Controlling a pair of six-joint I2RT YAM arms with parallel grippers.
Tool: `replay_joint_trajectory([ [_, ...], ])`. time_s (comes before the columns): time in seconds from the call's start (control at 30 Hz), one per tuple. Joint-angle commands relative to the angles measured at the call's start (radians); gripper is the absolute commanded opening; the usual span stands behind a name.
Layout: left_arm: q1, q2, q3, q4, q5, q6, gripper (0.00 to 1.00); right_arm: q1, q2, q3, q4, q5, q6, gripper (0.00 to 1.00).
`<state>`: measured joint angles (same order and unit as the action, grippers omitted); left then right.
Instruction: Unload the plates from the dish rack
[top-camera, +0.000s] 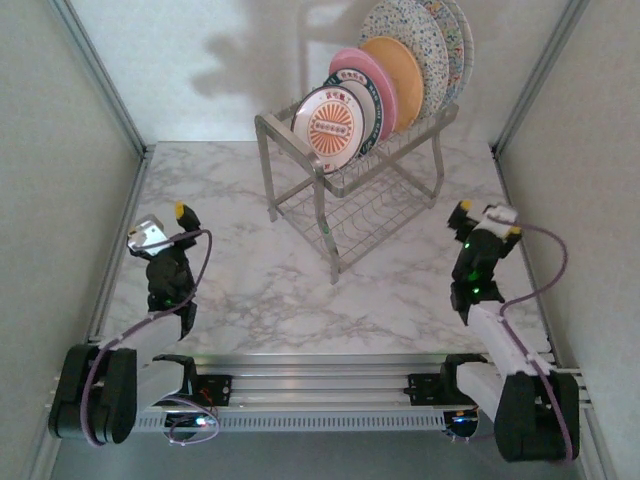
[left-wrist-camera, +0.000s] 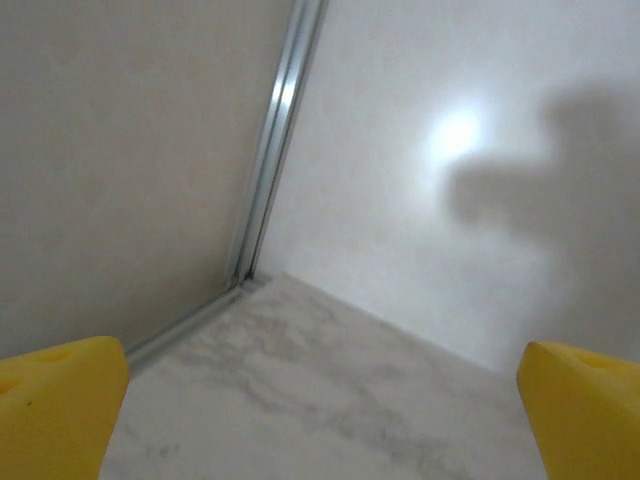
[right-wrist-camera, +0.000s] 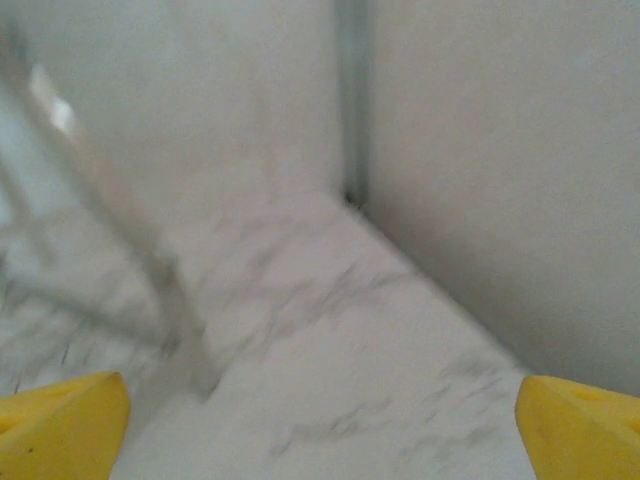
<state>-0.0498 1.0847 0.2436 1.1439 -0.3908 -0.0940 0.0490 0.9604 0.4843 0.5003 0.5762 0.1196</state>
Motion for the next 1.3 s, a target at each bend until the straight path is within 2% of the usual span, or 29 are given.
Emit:
replay_joint_trajectory([
  [0.0, -0.013, -0.062, 0.120, -0.103, -0.112, -0.013, 0.99, -0.042, -0.057, 0.197, -0.253, 0.179, 0.015, 0.99],
  [0.03, -0.014, -0.075, 0.167, -0.140, -0.132, -0.020, 0.99, -0.053, -0.053, 0.293, -0.356, 0.193, 0.042, 0.99],
  [0.1, -0.015, -0.095, 0.271, -0.225, -0.183, -0.076, 0.99, -0.092, -0.006, 0.521, -0.661, 0.190, 0.210, 0.99],
  [0.13, -0.015, -0.099, 0.357, -0.334, -0.247, -0.195, 0.99, -0.110, 0.032, 0.648, -0.850, 0.146, 0.348, 0.99],
  [0.17, -0.009, -0.101, 0.461, -0.523, -0.280, -0.364, 0.99, -0.118, 0.064, 0.745, -0.972, 0.110, 0.430, 0.99],
  [0.2, 0.011, -0.095, 0.594, -0.789, -0.202, -0.545, 0.99, -0.121, 0.095, 0.827, -1.081, 0.094, 0.567, 0.99],
  [0.23, 0.027, -0.082, 0.707, -0.989, -0.107, -0.671, 0.99, -0.141, 0.104, 0.861, -1.066, -0.001, 0.587, 0.99],
  [0.27, 0.032, -0.071, 0.754, -1.038, -0.050, -0.725, 1.00, -0.178, 0.102, 0.860, -0.977, -0.185, 0.538, 0.99],
  [0.3, 0.044, -0.056, 0.758, -0.984, 0.046, -0.760, 1.00, -0.212, 0.107, 0.852, -0.882, -0.354, 0.504, 0.99],
  [0.33, 0.069, -0.038, 0.770, -0.945, 0.158, -0.823, 1.00, -0.219, 0.126, 0.875, -0.860, -0.408, 0.501, 0.99],
  [0.4, 0.088, 0.015, 0.853, -0.967, 0.278, -0.873, 1.00, -0.217, 0.208, 0.980, -0.928, -0.449, 0.484, 0.99],
  [0.5, 0.048, 0.120, 1.061, -1.137, 0.363, -0.825, 1.00, -0.215, 0.316, 1.104, -0.967, -0.524, 0.379, 0.99],
  [0.57, -0.012, 0.149, 1.144, -1.209, 0.361, -0.761, 0.99, -0.215, 0.359, 1.141, -0.914, -0.633, 0.282, 0.96],
  [0.67, -0.103, 0.156, 1.188, -1.241, 0.370, -0.675, 0.99, -0.216, 0.393, 1.113, -0.749, -0.853, 0.124, 0.89],
  [0.8, -0.203, 0.152, 1.201, -1.255, 0.403, -0.589, 0.99, -0.226, 0.410, 0.998, -0.510, -1.031, -0.031, 0.86],
  [0.9, -0.268, 0.150, 1.217, -1.263, 0.434, -0.503, 1.00, -0.240, 0.447, 0.975, -0.441, -1.170, -0.113, 0.84],
  [1.07, -0.333, 0.137, 1.226, -1.242, 0.511, -0.398, 1.00, -0.258, 0.523, 1.024, -0.447, -1.277, -0.170, 0.80],
  [1.27, -0.339, 0.140, 1.242, -1.221, 0.568, -0.385, 1.00, -0.264, 0.611, 1.105, -0.452, -1.325, -0.164, 0.70],
])
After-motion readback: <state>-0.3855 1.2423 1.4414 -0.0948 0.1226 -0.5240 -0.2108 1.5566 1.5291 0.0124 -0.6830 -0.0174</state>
